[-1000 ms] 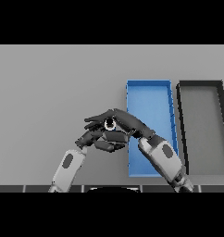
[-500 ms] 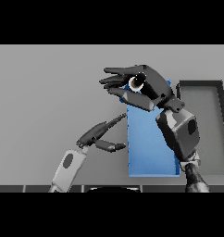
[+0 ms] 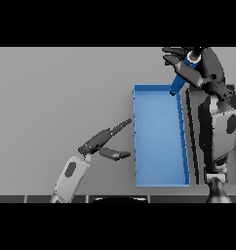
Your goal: Pick up the blue pipe and place it into the blue bin.
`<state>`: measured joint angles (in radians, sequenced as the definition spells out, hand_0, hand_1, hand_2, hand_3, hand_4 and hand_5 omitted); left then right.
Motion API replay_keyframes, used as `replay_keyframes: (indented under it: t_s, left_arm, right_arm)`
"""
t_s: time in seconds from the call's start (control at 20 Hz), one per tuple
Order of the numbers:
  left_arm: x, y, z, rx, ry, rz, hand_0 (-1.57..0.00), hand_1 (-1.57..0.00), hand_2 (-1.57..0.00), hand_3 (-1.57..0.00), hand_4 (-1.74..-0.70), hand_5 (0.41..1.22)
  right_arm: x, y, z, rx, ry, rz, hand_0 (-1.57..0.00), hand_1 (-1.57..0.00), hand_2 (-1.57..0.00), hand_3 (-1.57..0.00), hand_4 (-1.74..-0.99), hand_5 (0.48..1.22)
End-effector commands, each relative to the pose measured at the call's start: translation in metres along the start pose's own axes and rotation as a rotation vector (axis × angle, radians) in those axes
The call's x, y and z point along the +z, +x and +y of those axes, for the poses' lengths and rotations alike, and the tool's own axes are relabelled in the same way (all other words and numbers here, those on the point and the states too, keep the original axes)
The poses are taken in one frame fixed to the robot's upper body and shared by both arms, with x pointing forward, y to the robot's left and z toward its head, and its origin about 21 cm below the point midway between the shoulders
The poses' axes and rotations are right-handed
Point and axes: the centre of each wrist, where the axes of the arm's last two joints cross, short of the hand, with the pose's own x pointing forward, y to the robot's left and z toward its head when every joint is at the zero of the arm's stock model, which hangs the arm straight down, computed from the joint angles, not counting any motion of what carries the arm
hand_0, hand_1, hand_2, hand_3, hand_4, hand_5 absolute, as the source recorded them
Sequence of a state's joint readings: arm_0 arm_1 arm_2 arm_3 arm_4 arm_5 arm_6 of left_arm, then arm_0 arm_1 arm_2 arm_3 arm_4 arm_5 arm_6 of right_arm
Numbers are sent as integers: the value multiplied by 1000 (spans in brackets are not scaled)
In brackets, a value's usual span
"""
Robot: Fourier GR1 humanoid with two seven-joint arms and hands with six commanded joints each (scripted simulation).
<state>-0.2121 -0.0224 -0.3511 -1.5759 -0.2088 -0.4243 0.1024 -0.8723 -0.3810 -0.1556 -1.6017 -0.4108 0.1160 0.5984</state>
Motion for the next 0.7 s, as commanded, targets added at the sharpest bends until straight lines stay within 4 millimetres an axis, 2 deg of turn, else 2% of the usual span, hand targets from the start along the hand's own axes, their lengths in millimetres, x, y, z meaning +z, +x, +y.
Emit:
replay_keyframes:
  t_s: [0.0,0.15,0.25,0.4,0.5,0.6,0.65]
  left_arm:
    - [4,0,-1,2,-3,-10,1,1,1,1,-869,418]
    - [3,-1,2,7,1,-5,1,1,1,1,-866,420]
    - [2,-3,-4,32,-12,0,1,1,1,1,-875,422]
    - [9,-5,-5,37,-3,-4,1,1,1,1,-879,425]
    - [11,-9,-4,32,0,3,1,1,1,1,-880,428]
    - [6,-3,-3,33,-3,-2,1,1,1,1,-884,425]
    - [4,-4,-6,38,-7,5,1,1,1,1,-887,423]
  right_arm:
    - [6,-12,-6,-13,-19,39,-1571,-1571,-1571,-1571,-1741,1221]
    - [32,-45,-12,-15,-67,122,-1571,-1571,-1571,-1571,-1741,1221]
    - [50,-64,-15,-17,-95,189,-1571,-1571,-1571,-1571,-1741,1221]
    - [72,-94,-16,-53,-169,303,-1571,-1571,-1571,-1571,-1741,1221]
    - [86,-104,-14,-50,-211,366,-1571,-1571,-1571,-1571,-1741,1221]
    - [98,-117,-10,-35,-258,462,-1571,-1571,-1571,-1571,-1741,1221]
    - [100,-125,-5,-40,-284,510,-1571,-1571,-1571,-1508,-1741,1221]
